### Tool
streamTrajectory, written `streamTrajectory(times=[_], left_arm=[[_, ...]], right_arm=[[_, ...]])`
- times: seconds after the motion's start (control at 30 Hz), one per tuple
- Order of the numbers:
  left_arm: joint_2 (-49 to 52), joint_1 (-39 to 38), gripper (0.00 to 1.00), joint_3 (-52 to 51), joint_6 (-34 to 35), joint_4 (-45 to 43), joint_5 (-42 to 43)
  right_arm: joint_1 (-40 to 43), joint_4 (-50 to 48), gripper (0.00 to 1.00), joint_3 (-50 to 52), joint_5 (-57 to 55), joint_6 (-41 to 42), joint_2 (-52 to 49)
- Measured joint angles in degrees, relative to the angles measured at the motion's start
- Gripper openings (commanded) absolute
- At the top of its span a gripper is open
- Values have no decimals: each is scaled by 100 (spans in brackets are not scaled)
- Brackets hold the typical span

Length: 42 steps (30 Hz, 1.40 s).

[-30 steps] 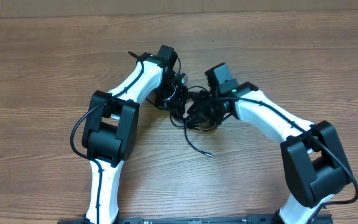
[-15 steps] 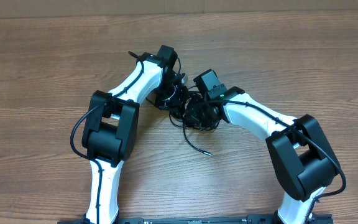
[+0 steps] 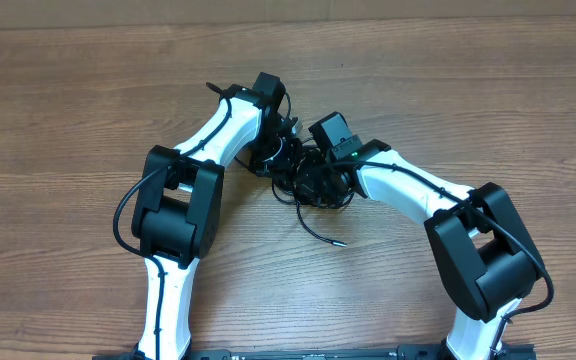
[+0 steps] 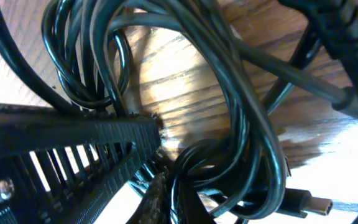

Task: Untangle cables

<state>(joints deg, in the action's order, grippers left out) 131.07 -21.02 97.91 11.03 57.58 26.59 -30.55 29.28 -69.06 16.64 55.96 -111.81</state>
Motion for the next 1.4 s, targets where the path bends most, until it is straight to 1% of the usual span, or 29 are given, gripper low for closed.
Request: streamTrajectory(times=[0.3, 0.73, 0.83, 0.97, 1.13, 1.3, 1.4], left_arm=[[0, -2, 4, 0, 2, -2, 4], [11, 0, 4, 0, 2, 0, 46], [11, 0, 4, 0, 2, 0, 46], [11, 0, 4, 0, 2, -2, 46], [11, 0, 4, 0, 2, -4, 39], [11, 0, 4, 0, 2, -4, 42], [11, 7, 4, 0, 2, 2, 44]], right_arm=[[400, 376, 4, 0, 520, -452, 44], [638, 509, 4, 4, 1069, -1357, 44], [774, 321, 4, 35, 1563, -1725, 44], [953, 28, 4, 46, 2321, -2015, 44], [1025, -225, 4, 52, 2994, -2149, 44], [1025, -713, 4, 52, 3777, -2221, 44], [1038, -787, 4, 94, 3971, -2234, 37]])
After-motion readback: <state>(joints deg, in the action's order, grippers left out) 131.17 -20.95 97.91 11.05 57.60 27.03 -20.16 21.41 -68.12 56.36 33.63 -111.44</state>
